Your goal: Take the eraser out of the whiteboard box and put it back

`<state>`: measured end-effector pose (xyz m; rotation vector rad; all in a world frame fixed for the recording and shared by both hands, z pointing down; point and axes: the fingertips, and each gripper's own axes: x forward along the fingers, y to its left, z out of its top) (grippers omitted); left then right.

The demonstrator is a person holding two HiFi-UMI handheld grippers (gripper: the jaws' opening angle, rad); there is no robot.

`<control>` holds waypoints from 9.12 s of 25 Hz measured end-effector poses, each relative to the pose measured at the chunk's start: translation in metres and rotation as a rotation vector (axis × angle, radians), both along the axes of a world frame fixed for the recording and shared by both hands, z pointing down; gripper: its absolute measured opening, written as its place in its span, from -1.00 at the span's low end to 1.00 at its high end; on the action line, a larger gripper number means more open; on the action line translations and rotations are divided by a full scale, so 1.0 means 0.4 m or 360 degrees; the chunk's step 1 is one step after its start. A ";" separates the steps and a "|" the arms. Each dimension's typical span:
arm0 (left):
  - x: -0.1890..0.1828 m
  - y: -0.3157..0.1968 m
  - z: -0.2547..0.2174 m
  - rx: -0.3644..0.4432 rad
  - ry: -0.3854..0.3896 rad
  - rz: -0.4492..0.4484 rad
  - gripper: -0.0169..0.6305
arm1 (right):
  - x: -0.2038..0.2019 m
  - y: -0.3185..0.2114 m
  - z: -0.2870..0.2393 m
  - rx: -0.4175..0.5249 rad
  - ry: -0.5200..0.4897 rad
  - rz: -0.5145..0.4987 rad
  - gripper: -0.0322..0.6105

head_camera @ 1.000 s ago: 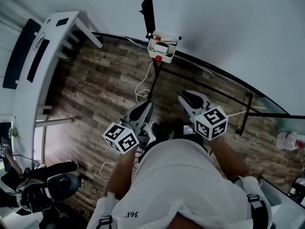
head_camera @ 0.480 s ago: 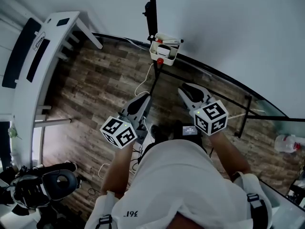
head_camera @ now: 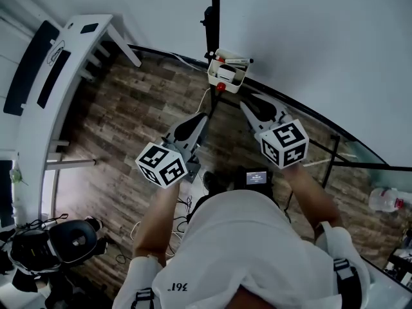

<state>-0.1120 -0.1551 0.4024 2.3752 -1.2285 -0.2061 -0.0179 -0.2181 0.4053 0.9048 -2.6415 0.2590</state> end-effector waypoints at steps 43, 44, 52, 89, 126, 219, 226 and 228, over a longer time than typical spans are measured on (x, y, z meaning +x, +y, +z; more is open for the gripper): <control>-0.032 -0.242 0.182 -0.0229 -0.0179 0.0043 -0.83 | -0.142 -0.247 0.143 -0.0100 0.0143 0.0324 -0.03; -0.035 -0.242 0.187 -0.0234 -0.0186 0.0045 -0.83 | -0.144 -0.248 0.147 -0.0102 0.0150 0.0329 -0.02; -0.044 -0.247 0.217 -0.0252 -0.0214 0.0075 -0.83 | -0.156 -0.266 0.189 -0.0149 0.0189 0.0399 0.04; -0.078 -0.217 0.217 -0.0242 -0.0163 0.0140 -0.84 | -0.152 -0.291 0.208 0.0049 0.0364 0.0650 -0.03; -0.014 -0.170 0.093 -0.0146 -0.0149 0.0088 -0.84 | -0.072 -0.216 0.047 0.0198 0.0179 0.0519 -0.04; 0.080 0.191 0.019 -0.0133 0.0024 -0.0082 -0.84 | 0.200 0.161 -0.117 -0.0029 -0.0448 0.0288 -0.04; 0.084 0.182 0.035 -0.0164 0.0044 -0.0072 -0.84 | 0.216 0.157 -0.048 -0.0227 -0.0511 0.0351 -0.04; 0.085 0.180 0.033 -0.0162 0.0052 -0.0067 -0.84 | 0.219 0.155 -0.039 -0.0252 -0.0510 0.0362 -0.04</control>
